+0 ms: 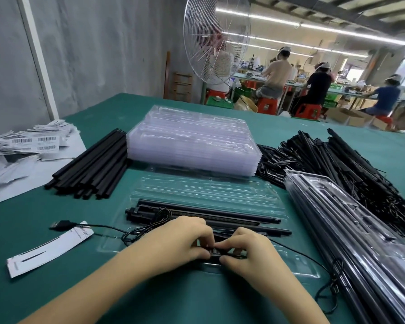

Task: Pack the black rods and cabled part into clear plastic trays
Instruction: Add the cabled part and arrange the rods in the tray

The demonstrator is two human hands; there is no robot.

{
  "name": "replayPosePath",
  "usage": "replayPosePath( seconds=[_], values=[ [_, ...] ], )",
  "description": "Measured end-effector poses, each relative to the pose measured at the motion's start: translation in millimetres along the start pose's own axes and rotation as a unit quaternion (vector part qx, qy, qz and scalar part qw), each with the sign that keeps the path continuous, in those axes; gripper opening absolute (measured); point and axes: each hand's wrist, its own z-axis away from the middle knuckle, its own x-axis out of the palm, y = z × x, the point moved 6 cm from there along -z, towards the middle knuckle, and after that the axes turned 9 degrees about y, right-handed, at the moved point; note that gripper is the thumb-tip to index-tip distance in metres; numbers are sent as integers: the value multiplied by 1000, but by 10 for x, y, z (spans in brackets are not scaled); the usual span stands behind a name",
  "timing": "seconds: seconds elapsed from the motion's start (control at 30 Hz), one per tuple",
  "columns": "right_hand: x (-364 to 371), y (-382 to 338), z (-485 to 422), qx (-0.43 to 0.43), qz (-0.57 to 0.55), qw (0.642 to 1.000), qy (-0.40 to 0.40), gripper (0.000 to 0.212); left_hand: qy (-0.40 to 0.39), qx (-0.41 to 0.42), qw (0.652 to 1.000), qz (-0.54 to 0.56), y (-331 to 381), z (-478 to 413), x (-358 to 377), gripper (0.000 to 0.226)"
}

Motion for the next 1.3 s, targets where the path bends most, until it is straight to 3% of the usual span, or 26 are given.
replayPosePath(
  seconds=[0.17, 0.63, 0.7, 0.77, 0.83, 0.93, 1.07, 1.3],
  values=[
    [13, 60, -20, 59, -27, 998, -4, 20, 5, -28, 999, 31, -77, -55, 22, 11],
    [-34, 28, 41, 36, 22, 999, -14, 20, -51, 14, 996, -79, 29, -133, 80, 14],
    [-265, 146, 60, 74, 57, 993, 67, 26, -58, 14, 994, -87, 42, -174, 74, 14],
    [-555, 341, 134, 161, 156, 966, 133, 27, -60, 14, 994, -90, 38, -206, 63, 14],
    [-724, 534, 216, 248, 268, 927, 90, 8, -59, 17, 993, -96, 39, -209, 55, 13],
    [-791, 732, 301, 301, 310, 901, 25, 20, -57, 20, 993, -99, 33, -168, 67, 11],
    [-889, 782, 295, 289, 317, 901, 70, 18, -48, 24, 997, -60, 13, -134, 94, 10],
    [-925, 552, 202, 188, 357, 907, 118, 13, -85, -8, 993, -86, -50, -80, 294, 11]
  ],
)
